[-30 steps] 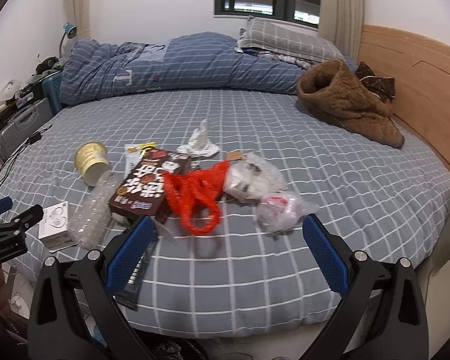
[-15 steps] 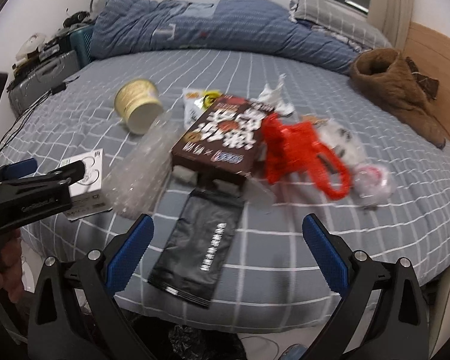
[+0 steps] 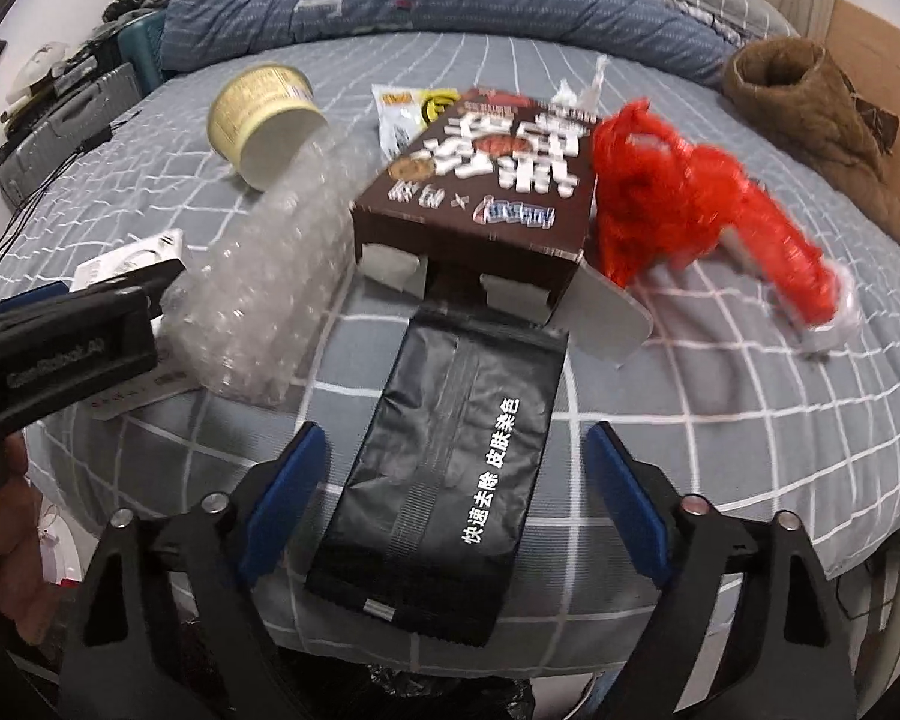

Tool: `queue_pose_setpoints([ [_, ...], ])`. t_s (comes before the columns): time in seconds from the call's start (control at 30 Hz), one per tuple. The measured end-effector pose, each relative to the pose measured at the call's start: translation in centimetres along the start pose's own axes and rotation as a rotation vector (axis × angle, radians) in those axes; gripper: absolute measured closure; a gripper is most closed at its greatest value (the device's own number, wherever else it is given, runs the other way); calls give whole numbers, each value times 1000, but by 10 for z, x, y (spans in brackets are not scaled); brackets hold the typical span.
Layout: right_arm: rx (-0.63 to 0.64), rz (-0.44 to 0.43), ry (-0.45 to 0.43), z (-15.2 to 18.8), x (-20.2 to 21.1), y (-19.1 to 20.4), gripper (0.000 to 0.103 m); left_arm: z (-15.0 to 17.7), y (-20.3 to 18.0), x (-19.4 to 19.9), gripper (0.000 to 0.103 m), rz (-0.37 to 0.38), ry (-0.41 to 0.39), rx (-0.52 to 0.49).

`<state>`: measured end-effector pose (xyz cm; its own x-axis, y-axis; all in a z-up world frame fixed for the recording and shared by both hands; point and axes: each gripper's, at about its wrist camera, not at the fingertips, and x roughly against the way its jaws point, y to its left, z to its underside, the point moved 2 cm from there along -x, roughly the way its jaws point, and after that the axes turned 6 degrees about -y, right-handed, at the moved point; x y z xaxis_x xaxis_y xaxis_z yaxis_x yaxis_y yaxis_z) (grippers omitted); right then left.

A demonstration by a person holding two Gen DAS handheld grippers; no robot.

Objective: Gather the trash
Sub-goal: 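Grasp the black plastic bag with the right tool while the left tool grasps the white card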

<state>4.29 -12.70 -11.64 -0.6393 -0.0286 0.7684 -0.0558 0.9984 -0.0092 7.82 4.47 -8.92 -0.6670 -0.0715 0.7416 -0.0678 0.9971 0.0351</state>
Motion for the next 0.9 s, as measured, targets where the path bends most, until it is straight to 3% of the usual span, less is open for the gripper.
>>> queue_pose_setpoints([
  [0.1,-6,8,2,0,-2,0,23,1,-2,-4,6,-6,7,-9],
  [0.27,-5,15,8,-1,-4,0,36,1,0,-5,6,-15,1,5],
  [0.57,14,11,12,-2,-2,-2,50,2,-1,-7,16,19,6,33],
  [0.8,19,0,9,-3,-1,-3,51,0,9,-4,16,-27,-10,60],
  [0.9,24,-4,5,-3,0,-3,51,2,10,-9,16,-12,10,82],
])
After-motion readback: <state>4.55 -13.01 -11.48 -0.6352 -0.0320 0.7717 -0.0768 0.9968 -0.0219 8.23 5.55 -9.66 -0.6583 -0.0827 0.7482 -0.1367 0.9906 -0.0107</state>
